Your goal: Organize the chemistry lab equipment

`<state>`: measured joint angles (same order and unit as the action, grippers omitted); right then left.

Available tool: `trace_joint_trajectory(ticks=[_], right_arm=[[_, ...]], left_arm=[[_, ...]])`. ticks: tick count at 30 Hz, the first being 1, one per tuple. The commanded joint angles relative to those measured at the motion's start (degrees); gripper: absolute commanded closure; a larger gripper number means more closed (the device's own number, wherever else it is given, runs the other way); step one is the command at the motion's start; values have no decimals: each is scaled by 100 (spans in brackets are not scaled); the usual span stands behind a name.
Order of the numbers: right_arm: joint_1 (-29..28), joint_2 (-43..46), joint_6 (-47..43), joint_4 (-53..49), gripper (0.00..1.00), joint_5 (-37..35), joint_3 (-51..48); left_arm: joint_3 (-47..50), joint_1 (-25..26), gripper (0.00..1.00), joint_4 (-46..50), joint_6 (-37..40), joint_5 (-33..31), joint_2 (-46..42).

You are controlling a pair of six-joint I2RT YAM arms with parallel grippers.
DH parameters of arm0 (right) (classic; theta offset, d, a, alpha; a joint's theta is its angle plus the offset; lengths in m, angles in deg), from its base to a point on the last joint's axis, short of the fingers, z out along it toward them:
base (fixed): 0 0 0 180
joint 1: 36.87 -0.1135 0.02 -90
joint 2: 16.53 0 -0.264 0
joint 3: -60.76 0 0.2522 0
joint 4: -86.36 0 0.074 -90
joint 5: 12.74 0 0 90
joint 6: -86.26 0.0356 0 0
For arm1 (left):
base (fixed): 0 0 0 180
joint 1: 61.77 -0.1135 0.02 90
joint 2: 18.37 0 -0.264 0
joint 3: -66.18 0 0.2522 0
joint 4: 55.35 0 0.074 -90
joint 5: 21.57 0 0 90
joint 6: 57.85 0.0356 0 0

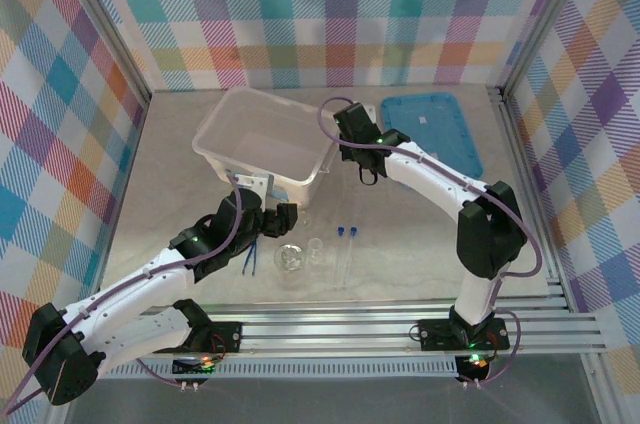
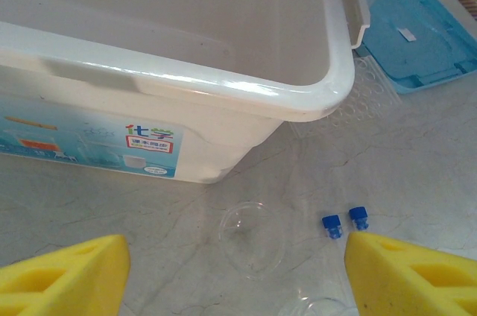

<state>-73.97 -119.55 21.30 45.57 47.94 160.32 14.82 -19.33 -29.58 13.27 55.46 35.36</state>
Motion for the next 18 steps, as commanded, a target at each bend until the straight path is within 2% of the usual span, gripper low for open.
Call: trace_joint_trajectory(ticks=[1,7,18], right_arm=[[45,-56,99,73,88,-55,84],[55,-16,117,197,87,-85,-142],[74,-88,112,206,79,-15,-159]], left_arm=[[113,-92,24,-50,-86,7,-115],[126,-116,24,-92,-97,66,-77],[152,-136,24,-121,-135,104,-67]])
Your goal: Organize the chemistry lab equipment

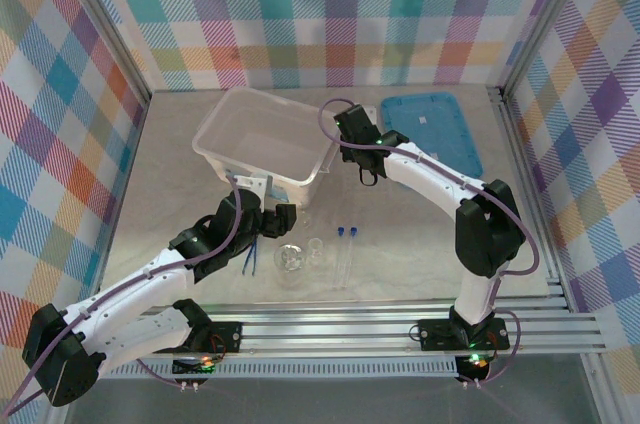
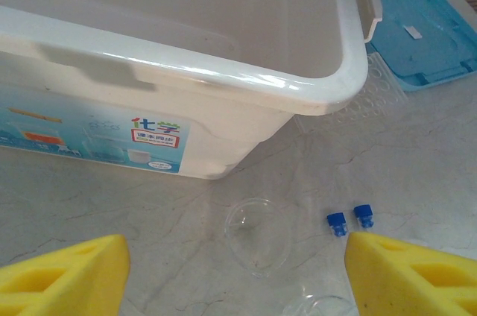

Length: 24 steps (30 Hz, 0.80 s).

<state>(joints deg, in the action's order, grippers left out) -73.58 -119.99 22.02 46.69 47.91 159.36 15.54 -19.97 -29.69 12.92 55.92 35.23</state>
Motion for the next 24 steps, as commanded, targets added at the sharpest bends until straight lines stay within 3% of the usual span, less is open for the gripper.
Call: trace_joint_trajectory(ticks=[1,24], right_arm=[[32,-58,46,88,79,-6,-62],[17,145,-11,231,76,335,-165]], left_arm=[[85,-67,24,-109,-107,53,-71],[217,-78,24,-133,-219,108,-203]])
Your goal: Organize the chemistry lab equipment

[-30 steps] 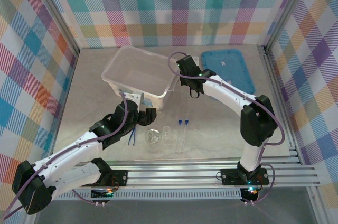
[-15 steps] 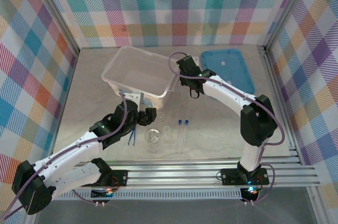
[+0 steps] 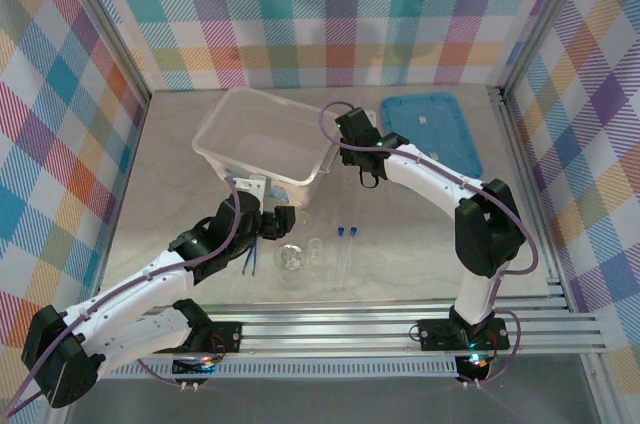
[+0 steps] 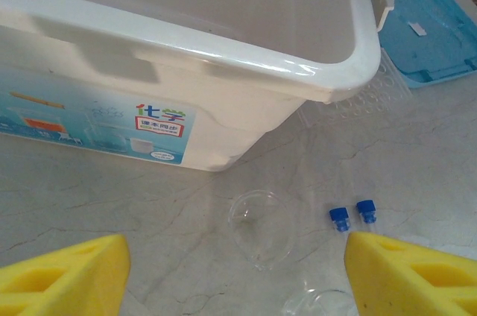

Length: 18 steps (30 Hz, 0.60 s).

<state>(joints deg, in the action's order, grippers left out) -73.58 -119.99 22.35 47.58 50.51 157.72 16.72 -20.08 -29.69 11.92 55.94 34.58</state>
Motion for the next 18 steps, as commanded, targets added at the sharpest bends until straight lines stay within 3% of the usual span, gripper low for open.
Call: trace_joint_trajectory(ticks=[1,18], right_arm=[[22,151,-47,145,76,75,-5],[23,463,-260,-112,73,-37,230]], left_arm=[[107,-68,24,-128,-122,109,-151],[31,-71,25,-127,-83,177,-106]])
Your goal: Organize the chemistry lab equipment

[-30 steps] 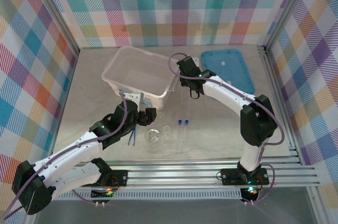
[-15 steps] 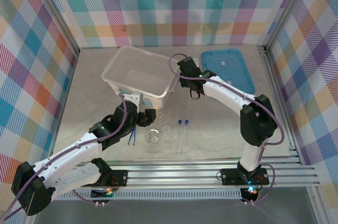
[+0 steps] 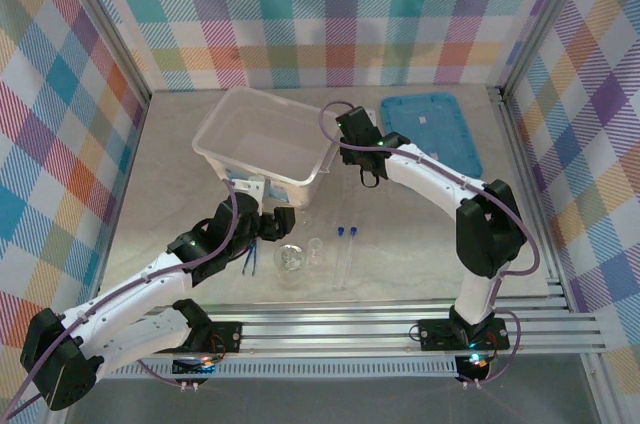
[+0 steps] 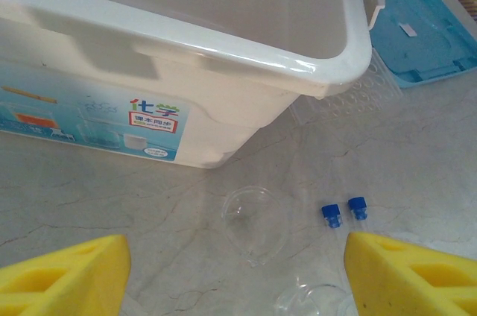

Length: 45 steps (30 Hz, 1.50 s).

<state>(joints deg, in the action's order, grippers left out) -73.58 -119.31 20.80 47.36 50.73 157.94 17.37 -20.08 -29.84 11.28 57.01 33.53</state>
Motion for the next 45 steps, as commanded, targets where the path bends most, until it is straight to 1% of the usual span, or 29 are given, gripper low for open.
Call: trace_joint_trajectory(ticks=[1,11,13,16,20,24,28,34,39,45], right_arm=[[23,471,-118,-130,71,-67,219],[-45,1340,115,-660,64,-9,54],[-91,1547,196,-803,60,15,-37],[-164,1800,324,-996,56,98,-169],[-297,2117,525,-1264,52,253,-378],[-453,2429,754,-1441,51,329,-685],[-575,2601,994,-1519,51,496,-1017],[-732,2612,1346,-1593,52,672,-1533],[-728,2511,1661,-1449,59,1059,-1981],[-732,2071,1944,-1249,62,1615,-2232]], left_arm=[[-52,-69,25,-98,15,74,20],[-166,-48,26,-44,267,179,20],[-238,-22,27,7,359,220,37],[-347,110,28,17,563,278,80],[-430,410,28,-73,809,282,127],[-489,686,28,-185,856,224,236],[-536,898,28,-247,948,116,440],[-625,1096,28,-240,1062,73,654],[-648,1139,28,-241,1172,327,766],[-617,1139,27,-211,1179,596,811]])
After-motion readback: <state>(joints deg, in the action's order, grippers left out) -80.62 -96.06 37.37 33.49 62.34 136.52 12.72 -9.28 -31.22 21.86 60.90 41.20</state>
